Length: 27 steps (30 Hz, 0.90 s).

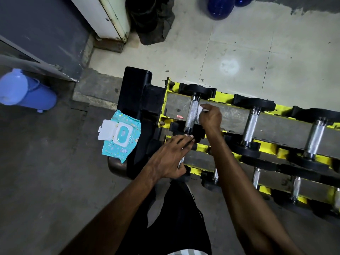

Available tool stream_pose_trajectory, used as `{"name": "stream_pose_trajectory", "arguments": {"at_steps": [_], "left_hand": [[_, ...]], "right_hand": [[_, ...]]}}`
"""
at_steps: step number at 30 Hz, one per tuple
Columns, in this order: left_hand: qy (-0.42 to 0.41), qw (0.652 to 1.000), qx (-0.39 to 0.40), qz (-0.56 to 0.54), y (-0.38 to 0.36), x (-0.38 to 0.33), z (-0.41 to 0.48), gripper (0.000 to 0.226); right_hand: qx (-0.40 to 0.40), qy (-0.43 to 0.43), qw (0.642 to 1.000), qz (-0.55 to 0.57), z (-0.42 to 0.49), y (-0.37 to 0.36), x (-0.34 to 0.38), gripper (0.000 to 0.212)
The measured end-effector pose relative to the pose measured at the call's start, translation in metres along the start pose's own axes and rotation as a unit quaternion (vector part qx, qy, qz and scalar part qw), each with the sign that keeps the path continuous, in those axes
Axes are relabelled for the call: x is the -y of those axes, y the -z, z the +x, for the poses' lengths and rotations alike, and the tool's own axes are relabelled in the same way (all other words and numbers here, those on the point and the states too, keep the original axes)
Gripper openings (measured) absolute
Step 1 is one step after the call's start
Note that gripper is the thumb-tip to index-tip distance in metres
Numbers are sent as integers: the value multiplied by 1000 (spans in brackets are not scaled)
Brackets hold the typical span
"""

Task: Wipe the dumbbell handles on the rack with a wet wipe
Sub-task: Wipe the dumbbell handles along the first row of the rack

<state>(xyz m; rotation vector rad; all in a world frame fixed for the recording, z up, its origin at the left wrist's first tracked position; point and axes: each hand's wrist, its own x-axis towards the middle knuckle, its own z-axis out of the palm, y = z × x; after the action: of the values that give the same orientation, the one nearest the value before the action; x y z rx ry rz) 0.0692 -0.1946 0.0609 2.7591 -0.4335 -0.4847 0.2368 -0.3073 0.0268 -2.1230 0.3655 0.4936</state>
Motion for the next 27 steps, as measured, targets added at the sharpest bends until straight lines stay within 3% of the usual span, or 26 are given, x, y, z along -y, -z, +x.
{"name": "stream_pose_trajectory", "arguments": {"at_steps": [3,7,11,13,17,19,23,27], "left_hand": [[-3,1000,7,4,1,1,0,93],[-6,1000,7,7,1,2,0,93],[-10,1000,4,15,2,0,1,93],[-13,1000,6,16,3,0,2,93],[-10,1000,6,12,3,-1,2,92],[-9,1000,3,8,3,-2,2,91],[-11,1000,-2,-1,3,-3,0,84],[-10,1000,-6,-17,4,-4,1,82]], "right_hand": [[102,-70,987,99,12,-4,5,19],[245,-189,922,233,25,-3,8,25],[245,-230,889,312,38,-4,13,45],[222,-232,880,350,36,-2,16,40],[55,-238,872,423,22,-9,13,19],[-19,-183,889,420,18,-15,4,22],[-141,60,954,257,7,-18,-6,8],[-127,318,938,50,-4,-12,-7,17]]}}
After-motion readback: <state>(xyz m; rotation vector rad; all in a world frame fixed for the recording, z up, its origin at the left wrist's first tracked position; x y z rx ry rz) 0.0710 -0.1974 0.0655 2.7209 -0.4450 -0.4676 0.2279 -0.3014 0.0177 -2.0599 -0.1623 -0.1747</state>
